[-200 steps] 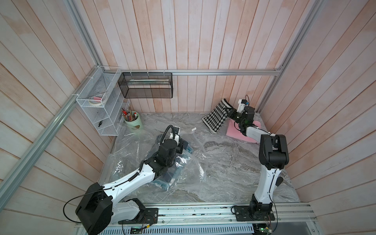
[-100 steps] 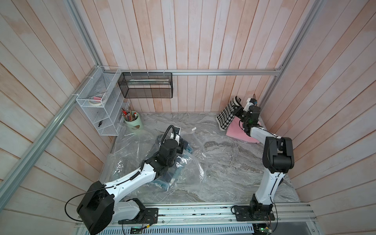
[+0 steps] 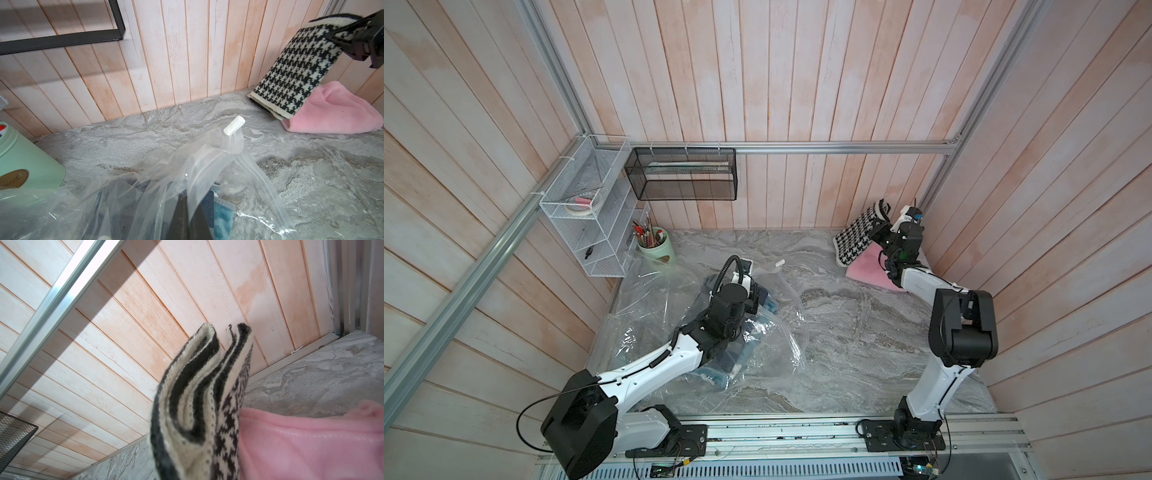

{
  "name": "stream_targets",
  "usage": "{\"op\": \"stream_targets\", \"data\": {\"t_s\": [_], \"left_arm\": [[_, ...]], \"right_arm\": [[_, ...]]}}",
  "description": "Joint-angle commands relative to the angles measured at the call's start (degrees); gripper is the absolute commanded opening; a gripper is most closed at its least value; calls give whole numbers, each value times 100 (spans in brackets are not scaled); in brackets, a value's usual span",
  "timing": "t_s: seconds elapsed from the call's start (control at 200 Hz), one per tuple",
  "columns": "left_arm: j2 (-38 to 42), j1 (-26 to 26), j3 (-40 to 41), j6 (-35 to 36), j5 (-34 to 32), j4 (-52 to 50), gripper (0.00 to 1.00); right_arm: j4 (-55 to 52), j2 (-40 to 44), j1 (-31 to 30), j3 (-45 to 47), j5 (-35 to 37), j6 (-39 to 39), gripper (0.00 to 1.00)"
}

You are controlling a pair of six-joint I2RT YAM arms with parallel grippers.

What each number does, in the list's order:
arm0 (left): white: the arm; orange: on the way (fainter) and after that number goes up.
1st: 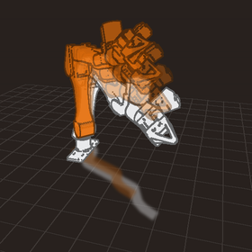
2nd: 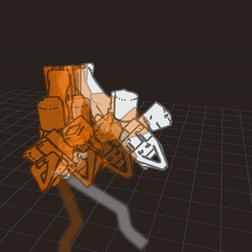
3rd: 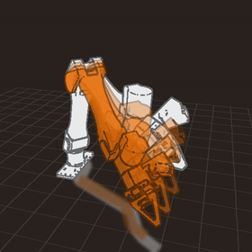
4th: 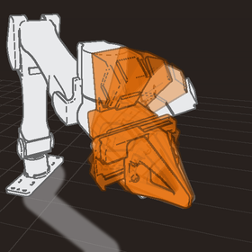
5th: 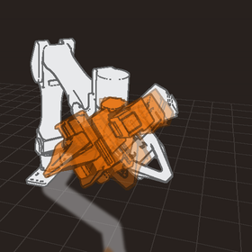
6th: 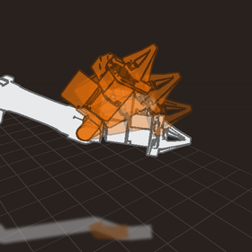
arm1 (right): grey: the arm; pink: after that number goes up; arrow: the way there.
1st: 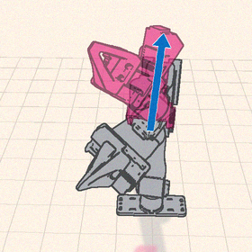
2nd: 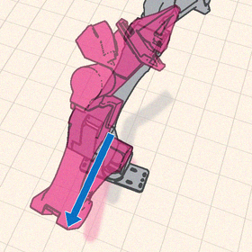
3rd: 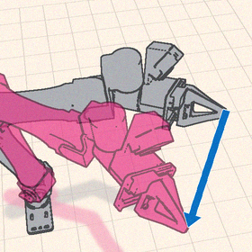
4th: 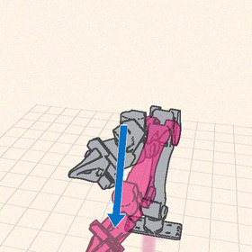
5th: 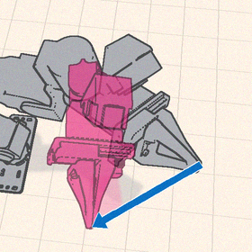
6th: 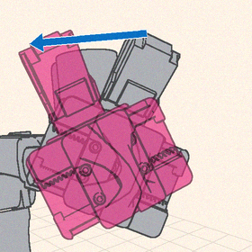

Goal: Take the blanket out of the vacuum bag
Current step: Place the blanket at the corner of the board.

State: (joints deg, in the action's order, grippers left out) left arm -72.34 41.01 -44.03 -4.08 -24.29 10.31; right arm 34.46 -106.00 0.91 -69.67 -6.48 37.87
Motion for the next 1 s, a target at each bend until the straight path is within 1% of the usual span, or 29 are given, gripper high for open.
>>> {"op": "stream_targets", "data": {"t_s": [0.0, 0.155, 0.395, 0.53, 0.65, 0.75, 0.875, 0.995], "left_arm": [[-46, -43, 65, 92, 22, 108, 0], [-37, -44, 57, 73, 39, 86, 0], [-9, -41, 43, 85, 28, 58, 0], [-27, -41, 50, 69, 30, 68, 0], [-79, -41, 44, 47, 56, 70, 0], [-88, -43, 30, 32, 98, 64, 0], [-101, -41, 33, 12, 118, 68, 0], [-159, -42, 13, 4, 127, 87, 0]], "right_arm": [[494, 293, 19, 126, 215, 19, 0], [670, 494, 29, 436, 357, -43, 0], [976, 636, 168, 908, 272, 71, 0], [1298, 834, 305, 1521, 396, 206, 0], [1577, 966, 533, 2091, 505, 361, 0], [1863, 945, 854, 2523, 454, 639, 0], [2316, 813, 1336, 3084, 267, 1166, 0], [2513, 556, 1597, 3263, 44, 1443, 0]]}}
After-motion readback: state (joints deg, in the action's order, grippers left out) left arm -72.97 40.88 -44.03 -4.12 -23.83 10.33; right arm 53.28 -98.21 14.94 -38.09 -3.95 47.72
